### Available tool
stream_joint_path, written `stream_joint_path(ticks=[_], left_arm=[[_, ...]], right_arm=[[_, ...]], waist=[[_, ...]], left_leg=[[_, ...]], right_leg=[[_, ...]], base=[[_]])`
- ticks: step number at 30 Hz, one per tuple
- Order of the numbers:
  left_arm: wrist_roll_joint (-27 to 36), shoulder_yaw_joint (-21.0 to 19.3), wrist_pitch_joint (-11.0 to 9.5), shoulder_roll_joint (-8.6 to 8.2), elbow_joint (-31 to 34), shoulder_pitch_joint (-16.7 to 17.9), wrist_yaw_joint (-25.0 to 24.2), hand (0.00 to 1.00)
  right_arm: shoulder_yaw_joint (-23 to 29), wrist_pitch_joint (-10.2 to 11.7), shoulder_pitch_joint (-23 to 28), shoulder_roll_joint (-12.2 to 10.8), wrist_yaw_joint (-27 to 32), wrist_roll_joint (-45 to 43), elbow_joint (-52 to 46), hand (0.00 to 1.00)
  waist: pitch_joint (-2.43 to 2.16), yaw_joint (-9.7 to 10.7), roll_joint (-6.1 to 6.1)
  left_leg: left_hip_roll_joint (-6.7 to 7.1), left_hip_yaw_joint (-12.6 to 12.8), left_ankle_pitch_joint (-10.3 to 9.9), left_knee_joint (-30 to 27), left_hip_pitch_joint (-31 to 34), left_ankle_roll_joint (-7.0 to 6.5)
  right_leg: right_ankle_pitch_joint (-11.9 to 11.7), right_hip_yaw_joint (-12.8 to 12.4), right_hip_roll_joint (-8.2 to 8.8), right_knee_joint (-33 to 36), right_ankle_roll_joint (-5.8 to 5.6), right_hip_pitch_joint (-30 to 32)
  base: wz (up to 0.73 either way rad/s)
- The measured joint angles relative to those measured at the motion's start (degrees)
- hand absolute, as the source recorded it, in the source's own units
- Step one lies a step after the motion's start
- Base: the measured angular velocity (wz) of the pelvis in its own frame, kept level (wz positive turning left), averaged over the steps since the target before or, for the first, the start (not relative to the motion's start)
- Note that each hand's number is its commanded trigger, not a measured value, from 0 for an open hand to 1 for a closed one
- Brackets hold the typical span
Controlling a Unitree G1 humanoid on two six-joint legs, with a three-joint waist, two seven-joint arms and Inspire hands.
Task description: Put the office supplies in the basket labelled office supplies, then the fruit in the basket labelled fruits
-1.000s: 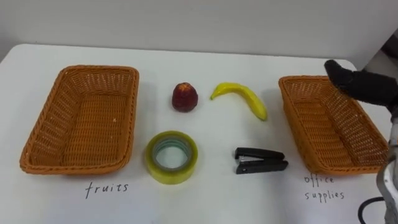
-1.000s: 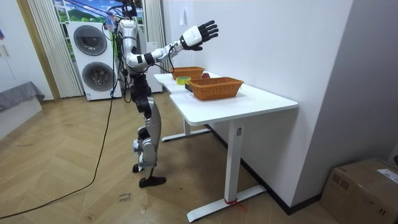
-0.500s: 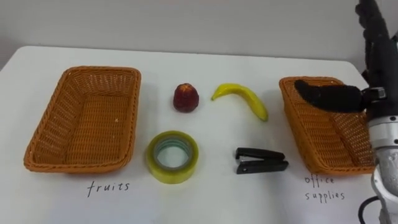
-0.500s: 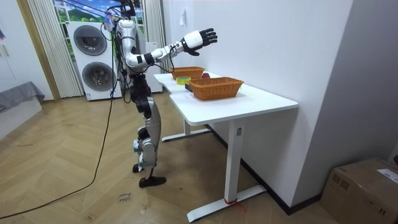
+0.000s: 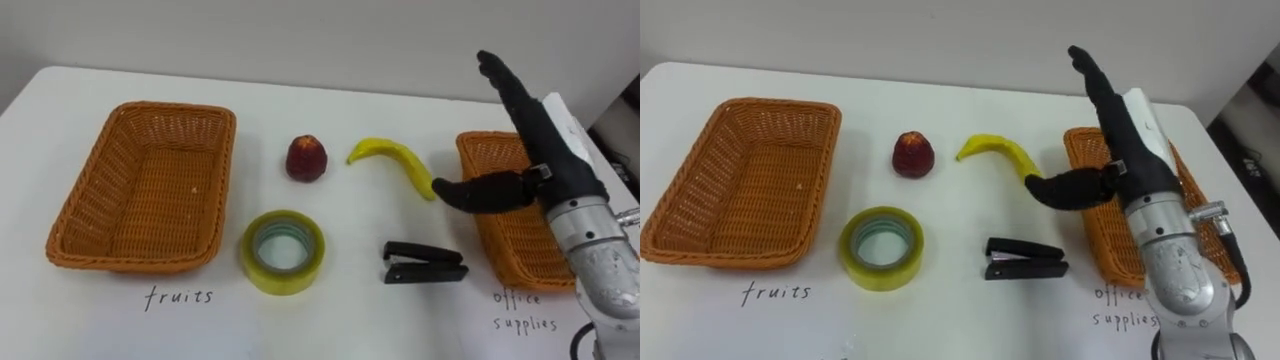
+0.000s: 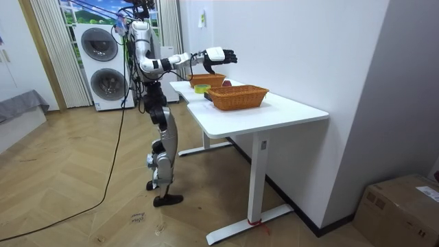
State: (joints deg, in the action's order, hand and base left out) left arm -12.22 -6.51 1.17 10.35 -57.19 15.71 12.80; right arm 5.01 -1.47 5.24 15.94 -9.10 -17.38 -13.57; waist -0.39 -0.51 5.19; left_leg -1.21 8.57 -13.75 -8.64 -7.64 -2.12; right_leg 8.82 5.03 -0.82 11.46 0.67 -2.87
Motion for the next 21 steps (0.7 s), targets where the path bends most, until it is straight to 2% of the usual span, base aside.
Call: stream_joint_path(ticks=[11, 16, 18, 21], left_arm=[[0.0, 0.1, 0.6, -0.02, 0.0, -0.1, -0.2, 0.00], [0.1, 0.0, 1.0, -0.18, 0.3, -0.5, -1.3, 0.00], [0.1, 0.0, 1.0, -0.20, 0.9, -0.8, -2.0, 0.00], [0.1, 0.0, 1.0, -0.22, 1.2, -1.6, -2.3, 0.00]], right_arm=[[-0.4, -2.4, 0.4, 0.0, -5.6, -1.9, 0.7, 0.00], [-0.8, -2.5, 0.3, 0.0, -9.7, -3.4, 1.3, 0.00], [-1.7, -3.5, 0.3, 0.0, -12.0, -3.4, 1.3, 0.00], [-1.7, -3.7, 0.3, 0.0, -14.2, -3.4, 1.6, 0.00]], waist=[[0.10, 0.0, -0.15], [0.21, -0.7, -0.27], [0.23, -1.1, -0.29], [0.26, -1.5, -0.34]], left_leg=[[0.00, -0.2, 0.0, 0.0, 0.1, 0.00], [-0.06, -0.2, 0.0, 0.0, 0.3, 0.00], [-0.06, -0.2, 0.0, 0.0, 0.3, 0.00], [-0.05, -0.3, 0.0, 0.0, 0.3, 0.00]], right_leg=[[-0.1, 0.0, -0.02, -0.1, 0.02, 0.0], [-0.5, -0.1, -0.18, -0.9, 0.06, -0.1], [-0.5, -0.1, -0.18, -0.9, 0.06, -0.1], [-0.5, 0.0, -0.15, -0.9, 0.06, -0.1]], base=[[0.00], [0.00], [0.00], [0.01]])
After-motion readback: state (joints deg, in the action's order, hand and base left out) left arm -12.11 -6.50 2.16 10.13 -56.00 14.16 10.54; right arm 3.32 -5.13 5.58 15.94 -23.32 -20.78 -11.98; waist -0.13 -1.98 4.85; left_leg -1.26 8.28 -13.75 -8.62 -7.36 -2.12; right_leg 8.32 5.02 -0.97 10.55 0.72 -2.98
